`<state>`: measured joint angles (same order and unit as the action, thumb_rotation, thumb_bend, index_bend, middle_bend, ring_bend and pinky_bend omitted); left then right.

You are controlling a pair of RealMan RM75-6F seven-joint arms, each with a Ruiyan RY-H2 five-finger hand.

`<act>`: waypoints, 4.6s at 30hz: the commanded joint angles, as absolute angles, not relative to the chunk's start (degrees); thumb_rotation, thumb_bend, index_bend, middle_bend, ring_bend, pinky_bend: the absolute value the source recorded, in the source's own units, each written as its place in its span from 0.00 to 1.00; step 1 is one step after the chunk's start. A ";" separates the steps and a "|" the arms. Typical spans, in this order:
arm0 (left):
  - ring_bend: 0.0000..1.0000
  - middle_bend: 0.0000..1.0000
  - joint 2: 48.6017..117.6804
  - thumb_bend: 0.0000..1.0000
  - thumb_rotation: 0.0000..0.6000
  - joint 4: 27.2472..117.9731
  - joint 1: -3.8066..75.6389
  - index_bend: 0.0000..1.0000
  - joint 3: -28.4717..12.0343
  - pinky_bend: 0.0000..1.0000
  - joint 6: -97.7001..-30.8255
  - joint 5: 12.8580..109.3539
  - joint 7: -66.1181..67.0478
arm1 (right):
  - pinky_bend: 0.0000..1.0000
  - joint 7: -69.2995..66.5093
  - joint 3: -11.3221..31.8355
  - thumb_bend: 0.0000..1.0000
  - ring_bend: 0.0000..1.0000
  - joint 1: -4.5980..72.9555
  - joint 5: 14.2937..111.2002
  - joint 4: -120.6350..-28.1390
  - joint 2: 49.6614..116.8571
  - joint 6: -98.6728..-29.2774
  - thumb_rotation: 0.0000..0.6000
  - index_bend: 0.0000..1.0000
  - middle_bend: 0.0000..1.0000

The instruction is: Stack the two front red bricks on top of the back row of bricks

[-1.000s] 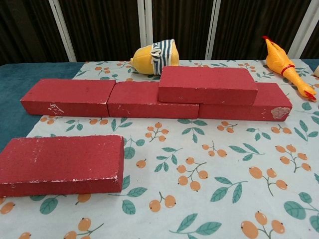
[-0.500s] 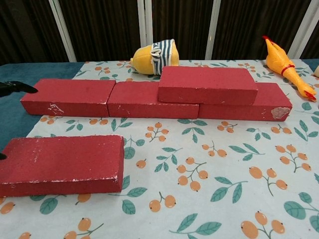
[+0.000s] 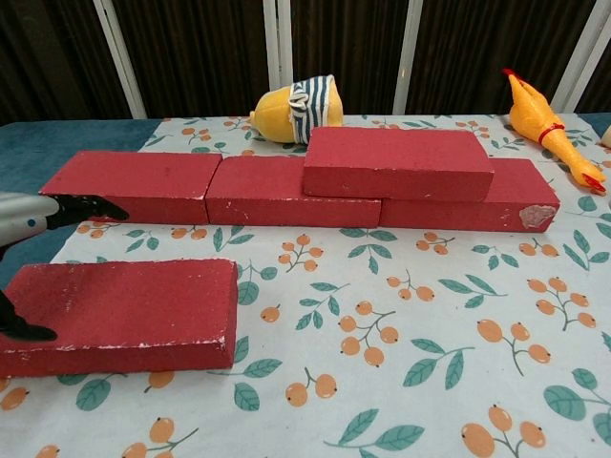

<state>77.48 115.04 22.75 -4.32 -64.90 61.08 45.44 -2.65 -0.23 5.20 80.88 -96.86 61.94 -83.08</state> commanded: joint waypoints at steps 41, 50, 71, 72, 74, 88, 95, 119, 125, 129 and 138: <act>0.00 0.04 86.91 0.00 1.00 109.21 30.59 0.00 -2.86 0.13 -68.80 49.20 52.60 | 0.00 -2.42 1.95 0.10 0.00 3.83 79.64 -97.11 61.57 -82.05 1.00 0.00 0.00; 0.06 0.12 87.69 0.00 1.00 109.62 32.47 0.02 -2.60 0.17 -70.62 46.11 55.38 | 0.00 -2.25 2.42 0.10 0.00 3.59 79.26 -97.27 61.50 -81.75 1.00 0.00 0.00; 0.22 0.37 80.98 0.00 1.00 115.57 37.90 0.30 -6.82 0.25 -70.23 41.63 55.97 | 0.00 -1.88 3.21 0.10 0.00 3.57 78.78 -97.01 61.87 -80.78 1.00 0.00 0.00; 0.22 0.37 79.43 0.00 1.00 116.66 38.97 0.30 -8.16 0.25 -69.20 40.05 56.04 | 0.00 -1.66 3.28 0.10 0.00 3.63 78.58 -96.95 61.99 -80.62 1.00 0.00 0.00; 0.22 0.38 76.18 0.00 1.00 118.48 41.21 0.29 -10.87 0.25 -66.36 35.95 55.84 | 0.00 -1.12 3.39 0.10 0.00 3.79 78.14 -96.85 62.19 -80.21 1.00 0.00 0.00; 0.22 0.37 59.14 0.00 1.00 104.64 65.60 0.27 -16.44 0.22 -39.98 1.43 59.74 | 0.00 6.18 5.36 0.10 0.00 4.64 72.40 -97.54 64.25 -79.21 1.00 0.00 0.00; 0.22 0.37 63.10 0.00 1.00 93.20 68.45 0.27 -14.44 0.20 -36.14 8.30 55.30 | 0.00 7.37 6.38 0.10 0.00 4.39 71.00 -97.56 64.83 -80.40 1.00 0.00 0.00; 0.22 0.36 75.20 0.00 1.00 75.20 72.67 0.27 -6.84 0.20 -32.96 21.34 40.62 | 0.00 7.69 7.07 0.10 0.00 4.71 69.53 -96.50 65.47 -79.31 1.00 0.00 0.00; 0.22 0.36 76.78 0.00 1.00 74.22 74.26 0.27 -4.94 0.20 -32.93 20.77 39.46 | 0.00 7.21 7.15 0.10 0.00 4.73 69.53 -96.26 65.41 -79.09 1.00 0.00 0.00; 0.22 0.36 77.73 0.00 1.00 73.74 74.78 0.27 -3.66 0.20 -33.33 21.03 38.82 | 0.00 6.91 7.20 0.10 0.00 4.69 69.64 -96.08 65.38 -79.13 1.00 0.00 0.00; 0.22 0.36 81.41 0.00 1.00 70.37 75.04 0.26 -2.41 0.20 -34.02 22.65 36.81 | 0.00 6.53 7.09 0.10 0.00 4.66 70.13 -95.93 65.34 -79.09 1.00 0.00 0.00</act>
<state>80.90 70.88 74.95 -2.67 -33.95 22.32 37.14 6.52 7.09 4.66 70.12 -95.93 65.33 -79.09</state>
